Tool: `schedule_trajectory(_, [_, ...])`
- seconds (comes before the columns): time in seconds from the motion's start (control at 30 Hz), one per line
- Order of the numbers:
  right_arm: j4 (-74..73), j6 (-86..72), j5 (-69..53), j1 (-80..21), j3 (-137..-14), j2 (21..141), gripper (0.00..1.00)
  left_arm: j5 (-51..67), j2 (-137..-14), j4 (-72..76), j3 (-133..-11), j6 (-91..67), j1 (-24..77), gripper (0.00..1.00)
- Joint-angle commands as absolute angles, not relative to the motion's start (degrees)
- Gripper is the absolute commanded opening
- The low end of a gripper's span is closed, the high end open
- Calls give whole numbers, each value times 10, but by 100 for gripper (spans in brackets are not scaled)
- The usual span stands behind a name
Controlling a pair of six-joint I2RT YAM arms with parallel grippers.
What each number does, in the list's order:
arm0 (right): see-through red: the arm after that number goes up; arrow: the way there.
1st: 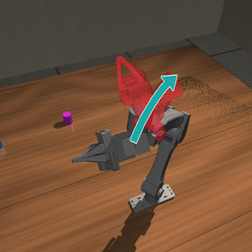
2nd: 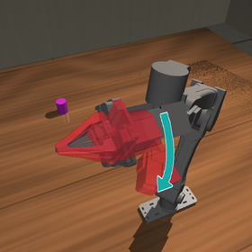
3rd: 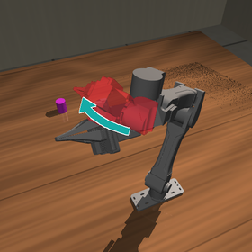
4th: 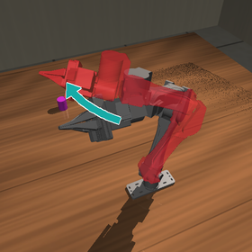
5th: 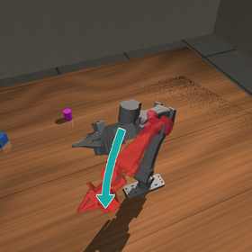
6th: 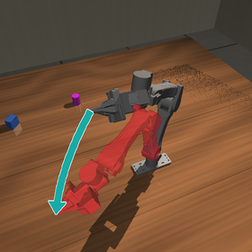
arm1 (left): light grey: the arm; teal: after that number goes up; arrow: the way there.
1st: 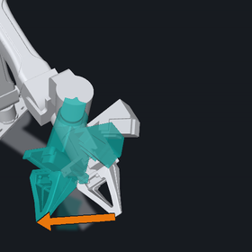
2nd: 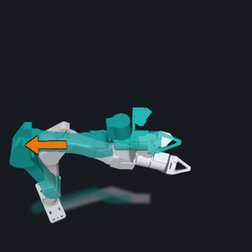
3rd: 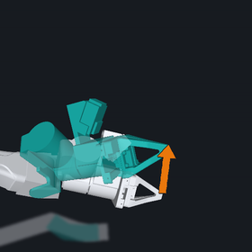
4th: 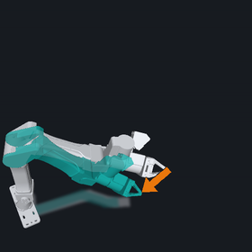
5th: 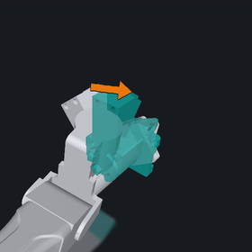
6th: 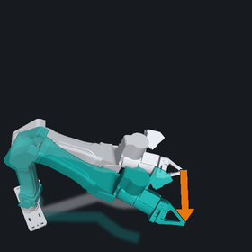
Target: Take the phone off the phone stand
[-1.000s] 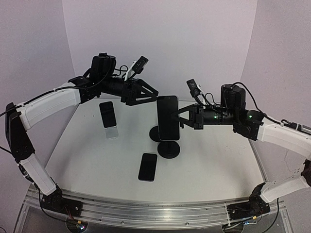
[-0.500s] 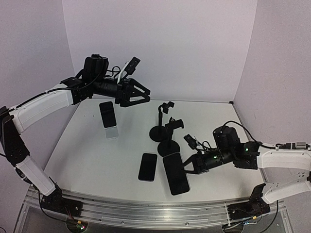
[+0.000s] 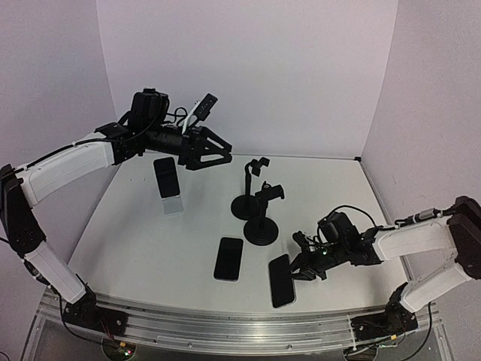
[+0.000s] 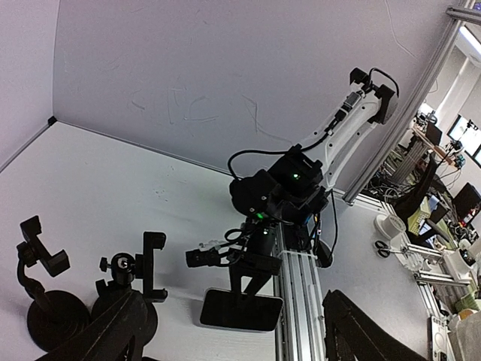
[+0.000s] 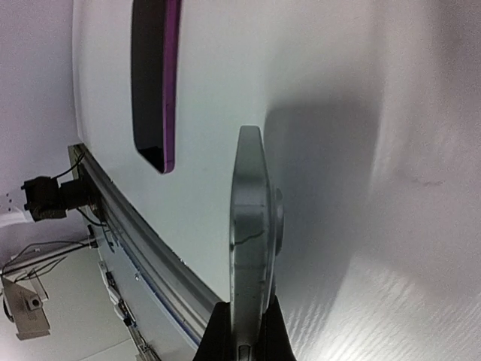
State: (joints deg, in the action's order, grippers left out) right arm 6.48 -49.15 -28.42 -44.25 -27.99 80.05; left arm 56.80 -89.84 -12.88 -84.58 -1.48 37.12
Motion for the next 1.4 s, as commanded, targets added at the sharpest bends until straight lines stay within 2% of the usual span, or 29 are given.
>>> schedule_trajectory(0.0, [123, -470, -311, -385, -310, 851, 0, 570, -869, -102, -841, -14, 371, 80])
schedule_trajectory(0.2, [148, -461, -355, -371, -353, 968, 0, 564, -857, -107, -835, -2, 371, 80])
schedule_trajectory(0.4, [148, -469, -351, -360, -387, 1033, 0, 558, -853, -117, -834, 15, 371, 80])
schedule_trajectory(0.63, [148, -489, -322, -337, -383, 1048, 0, 554, -851, -122, -832, 22, 371, 80])
schedule_trajectory(0.97, [150, -541, -308, -333, -305, 1009, 1, 551, -849, -110, -821, 20, 371, 80])
schedule_trajectory(1.07, [152, -545, -297, -333, -313, 1009, 4, 554, -850, -103, -817, 16, 371, 80])
schedule_trajectory(1.37, [151, -528, -275, -333, -362, 1078, 0, 550, -843, -99, -815, 16, 371, 79])
